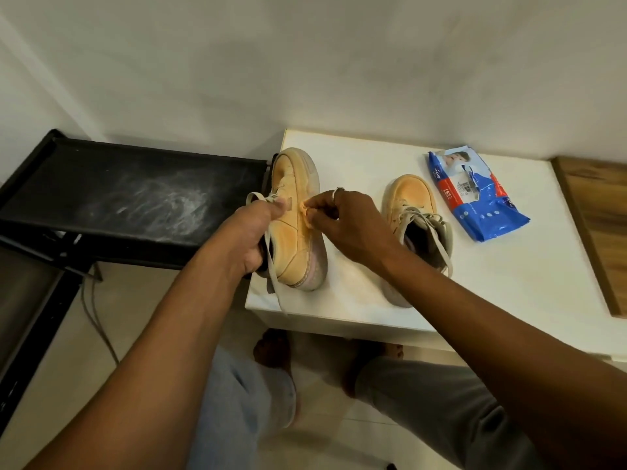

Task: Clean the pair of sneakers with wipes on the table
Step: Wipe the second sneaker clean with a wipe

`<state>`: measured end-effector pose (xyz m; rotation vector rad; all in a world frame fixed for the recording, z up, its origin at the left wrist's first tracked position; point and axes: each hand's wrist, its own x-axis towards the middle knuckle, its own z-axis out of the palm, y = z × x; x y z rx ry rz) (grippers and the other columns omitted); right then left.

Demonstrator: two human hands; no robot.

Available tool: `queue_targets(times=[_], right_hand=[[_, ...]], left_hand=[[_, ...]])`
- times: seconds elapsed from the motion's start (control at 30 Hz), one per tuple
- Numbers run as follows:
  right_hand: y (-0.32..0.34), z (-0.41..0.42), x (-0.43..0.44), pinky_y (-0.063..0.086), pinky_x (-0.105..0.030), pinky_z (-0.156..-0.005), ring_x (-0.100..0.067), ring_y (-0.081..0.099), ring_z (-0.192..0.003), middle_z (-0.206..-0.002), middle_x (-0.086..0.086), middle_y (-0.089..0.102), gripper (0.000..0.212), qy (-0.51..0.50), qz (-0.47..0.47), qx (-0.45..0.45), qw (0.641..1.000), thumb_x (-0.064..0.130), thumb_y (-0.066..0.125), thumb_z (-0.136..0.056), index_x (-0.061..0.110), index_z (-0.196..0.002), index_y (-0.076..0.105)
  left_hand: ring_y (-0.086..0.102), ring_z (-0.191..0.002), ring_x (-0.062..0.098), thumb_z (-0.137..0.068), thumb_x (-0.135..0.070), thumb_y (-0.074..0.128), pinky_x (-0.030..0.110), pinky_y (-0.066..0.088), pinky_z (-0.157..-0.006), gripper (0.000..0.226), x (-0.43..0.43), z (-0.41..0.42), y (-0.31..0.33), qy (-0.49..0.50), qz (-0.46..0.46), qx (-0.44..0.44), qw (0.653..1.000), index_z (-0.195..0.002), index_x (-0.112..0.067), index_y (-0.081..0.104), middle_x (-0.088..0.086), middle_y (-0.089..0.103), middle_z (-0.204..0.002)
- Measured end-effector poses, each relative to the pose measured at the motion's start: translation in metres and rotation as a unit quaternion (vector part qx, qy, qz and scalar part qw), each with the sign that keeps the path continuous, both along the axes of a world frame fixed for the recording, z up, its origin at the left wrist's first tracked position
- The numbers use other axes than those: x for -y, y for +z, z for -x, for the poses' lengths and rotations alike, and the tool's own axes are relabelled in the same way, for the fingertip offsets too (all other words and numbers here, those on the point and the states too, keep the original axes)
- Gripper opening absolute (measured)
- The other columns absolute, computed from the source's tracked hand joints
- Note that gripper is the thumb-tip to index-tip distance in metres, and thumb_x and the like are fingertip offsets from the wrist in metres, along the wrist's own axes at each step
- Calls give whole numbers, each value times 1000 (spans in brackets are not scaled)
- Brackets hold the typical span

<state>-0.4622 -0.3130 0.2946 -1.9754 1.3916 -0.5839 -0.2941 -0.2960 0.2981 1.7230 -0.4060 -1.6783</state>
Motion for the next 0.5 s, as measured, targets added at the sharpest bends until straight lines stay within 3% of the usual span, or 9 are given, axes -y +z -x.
queue_targets(times=[0.13,0.27,0.4,0.5], right_hand=[[-4,-8,-5,42,-10,-67,-6,62,-79,-92,8,67,23,8,-31,7,999,28,64,-94,15,-111,72],[1,-6,-12,42,-6,-59,-7,62,-73,-82,13,63,20,97,-76,-16,992,30,68,-91,17,-104,74],[3,-7,-4,35,-3,-64,-6,59,-75,-95,6,68,22,62,7,-51,997,25,63,-94,16,-112,73],[1,-8,3,38,-4,-68,-9,60,-82,-105,0,71,22,46,34,-68,996,23,61,-95,16,-113,72]], left_hand=[[68,-103,38,-94,-34,68,59,52,-94,40,1,-1,-6,12,-6,11,1000,-129,-18,60,13,71,-113],[69,-102,38,-93,-34,69,61,52,-94,40,5,-2,-10,6,-7,19,1000,-128,-18,62,13,72,-114],[69,-101,36,-94,-33,67,59,53,-94,39,8,3,-10,-10,4,34,999,-130,-17,60,13,72,-113],[71,-99,34,-95,-30,67,55,56,-93,37,6,5,-13,-10,11,44,999,-128,-14,61,13,73,-110]])
